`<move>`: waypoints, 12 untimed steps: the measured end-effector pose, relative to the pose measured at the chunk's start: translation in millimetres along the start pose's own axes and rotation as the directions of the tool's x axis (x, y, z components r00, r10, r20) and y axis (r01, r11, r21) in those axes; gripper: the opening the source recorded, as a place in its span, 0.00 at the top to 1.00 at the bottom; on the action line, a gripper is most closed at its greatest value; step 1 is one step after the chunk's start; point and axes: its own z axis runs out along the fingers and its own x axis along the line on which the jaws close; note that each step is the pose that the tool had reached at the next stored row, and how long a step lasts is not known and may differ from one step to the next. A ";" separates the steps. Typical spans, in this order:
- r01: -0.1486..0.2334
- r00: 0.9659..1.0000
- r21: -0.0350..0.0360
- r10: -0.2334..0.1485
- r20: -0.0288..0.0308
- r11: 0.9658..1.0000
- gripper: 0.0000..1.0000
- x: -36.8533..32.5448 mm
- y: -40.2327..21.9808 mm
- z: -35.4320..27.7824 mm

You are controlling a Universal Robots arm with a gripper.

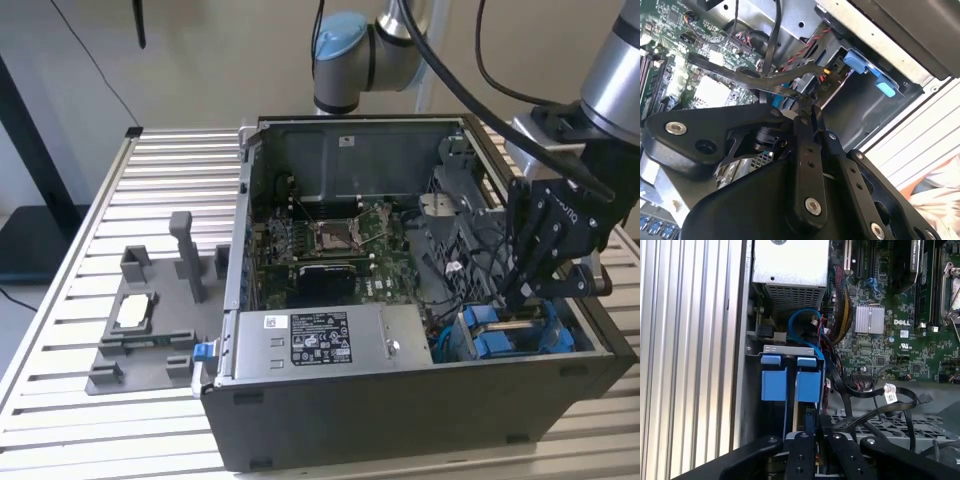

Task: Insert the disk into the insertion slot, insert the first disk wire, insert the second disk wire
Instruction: 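Insert the second disk wire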

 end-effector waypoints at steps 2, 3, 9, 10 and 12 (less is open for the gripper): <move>-0.003 1.000 0.000 0.003 0.000 1.000 0.84 0.4 -0.1 0.5; -0.004 1.000 0.000 0.004 0.000 1.000 0.84 0.5 -0.1 0.7; -0.009 1.000 0.000 0.009 0.003 1.000 0.84 1.6 -0.6 1.3; -0.009 1.000 0.000 0.009 0.003 1.000 0.84 1.9 -0.7 1.4; -0.010 1.000 0.000 0.010 0.003 1.000 0.84 2.4 -0.7 2.3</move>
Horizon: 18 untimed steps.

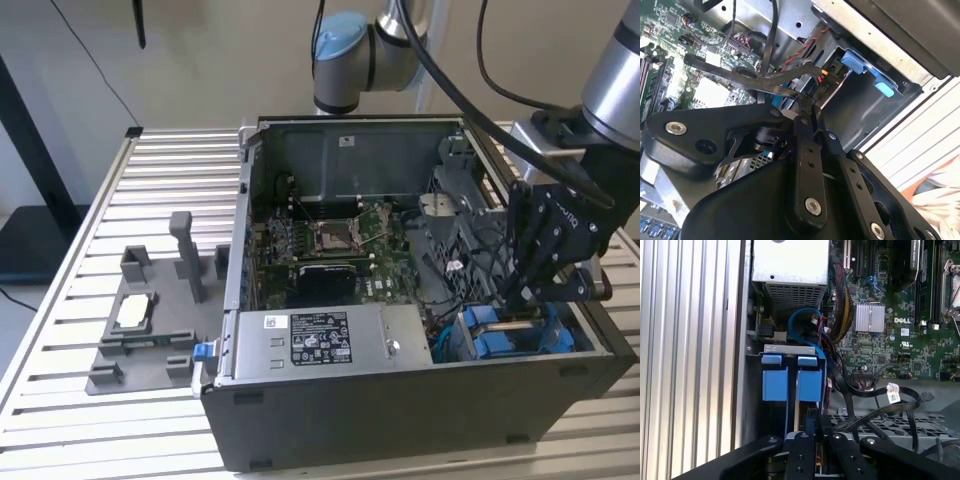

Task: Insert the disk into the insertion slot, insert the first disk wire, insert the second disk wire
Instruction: 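Insert the second disk wire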

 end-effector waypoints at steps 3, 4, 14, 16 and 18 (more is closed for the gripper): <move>-0.001 1.000 0.000 0.001 0.000 1.000 0.84 0.7 -0.1 1.4; -0.002 1.000 0.000 0.002 0.000 1.000 0.84 0.7 -0.1 1.4; -0.002 1.000 0.000 0.002 0.000 1.000 0.84 0.9 -0.1 1.5; -0.002 1.000 0.000 0.002 0.000 1.000 0.84 0.9 -0.1 1.6; -0.002 1.000 0.000 0.002 -0.001 1.000 0.82 0.9 -0.1 1.6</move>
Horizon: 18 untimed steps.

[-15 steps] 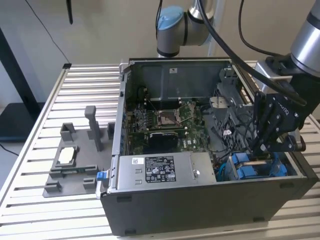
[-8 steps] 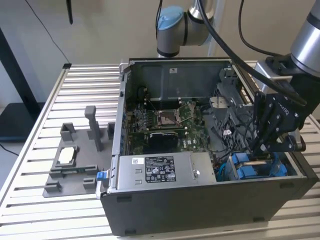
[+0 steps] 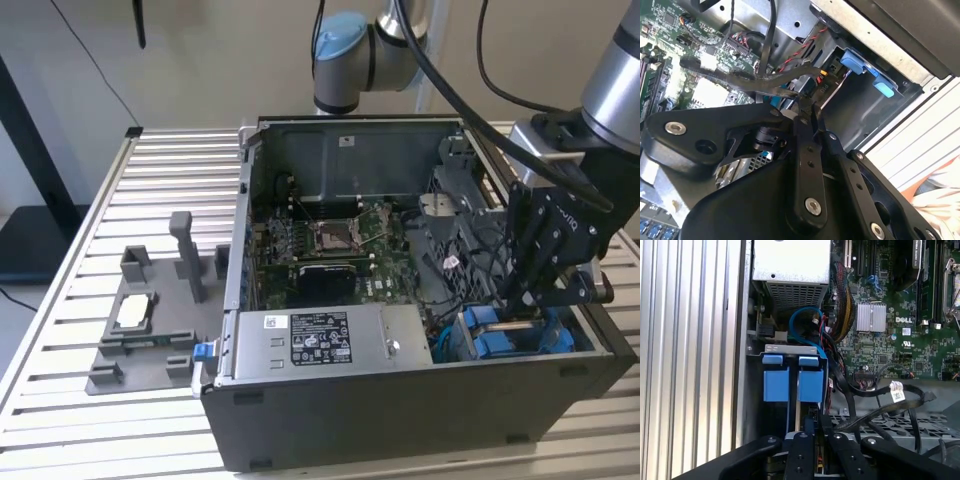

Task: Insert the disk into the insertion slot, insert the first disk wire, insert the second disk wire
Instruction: 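Insert the second disk wire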

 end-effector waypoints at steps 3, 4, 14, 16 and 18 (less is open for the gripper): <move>0.000 1.000 0.000 0.000 0.000 1.000 0.76 0.0 0.0 0.1; 0.000 1.000 0.000 0.000 0.000 1.000 0.76 0.0 0.0 0.1; -0.001 1.000 -0.001 0.001 0.000 1.000 0.76 -0.7 2.1 -27.4; -0.002 1.000 -0.001 0.002 -0.001 1.000 0.76 -0.9 2.5 -32.5; -0.003 1.000 -0.001 0.003 0.000 1.000 0.76 -0.8 2.6 -33.8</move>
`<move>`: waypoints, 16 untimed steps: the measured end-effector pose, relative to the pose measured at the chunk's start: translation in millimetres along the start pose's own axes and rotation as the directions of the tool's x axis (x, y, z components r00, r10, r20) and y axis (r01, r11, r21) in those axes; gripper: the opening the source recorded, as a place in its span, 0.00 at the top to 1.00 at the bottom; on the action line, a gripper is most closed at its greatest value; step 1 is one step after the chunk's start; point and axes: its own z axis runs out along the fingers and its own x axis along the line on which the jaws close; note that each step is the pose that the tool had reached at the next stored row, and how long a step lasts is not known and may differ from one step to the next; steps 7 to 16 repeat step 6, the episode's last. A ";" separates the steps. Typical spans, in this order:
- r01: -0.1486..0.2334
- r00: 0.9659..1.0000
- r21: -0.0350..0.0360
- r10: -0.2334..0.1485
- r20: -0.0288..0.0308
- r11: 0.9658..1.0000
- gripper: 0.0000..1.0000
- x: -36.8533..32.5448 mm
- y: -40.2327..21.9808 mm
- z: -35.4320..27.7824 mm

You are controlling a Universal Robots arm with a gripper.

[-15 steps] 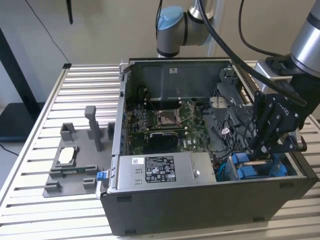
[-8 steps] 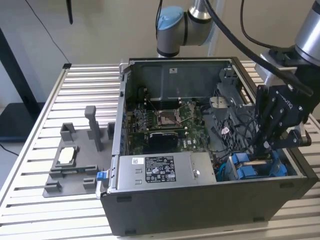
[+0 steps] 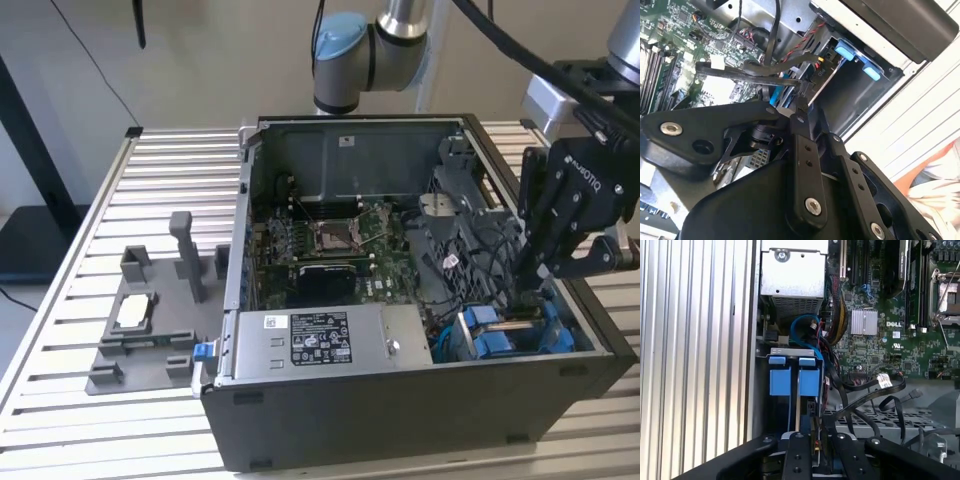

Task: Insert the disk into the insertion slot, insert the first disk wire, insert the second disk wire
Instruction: 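Insert the second disk wire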

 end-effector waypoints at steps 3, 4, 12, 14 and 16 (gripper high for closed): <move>0.000 1.000 0.000 0.000 0.000 1.000 0.76 -0.1 0.0 -0.3; 0.000 1.000 0.000 0.000 0.000 1.000 0.76 -0.1 0.0 -0.4; 0.000 1.000 0.000 0.000 0.000 1.000 0.76 -0.1 0.0 -0.3; 0.000 1.000 0.000 0.000 0.000 1.000 0.76 -0.1 0.0 -0.3; 0.000 1.000 0.000 0.000 0.000 1.000 0.76 -0.1 0.0 -0.3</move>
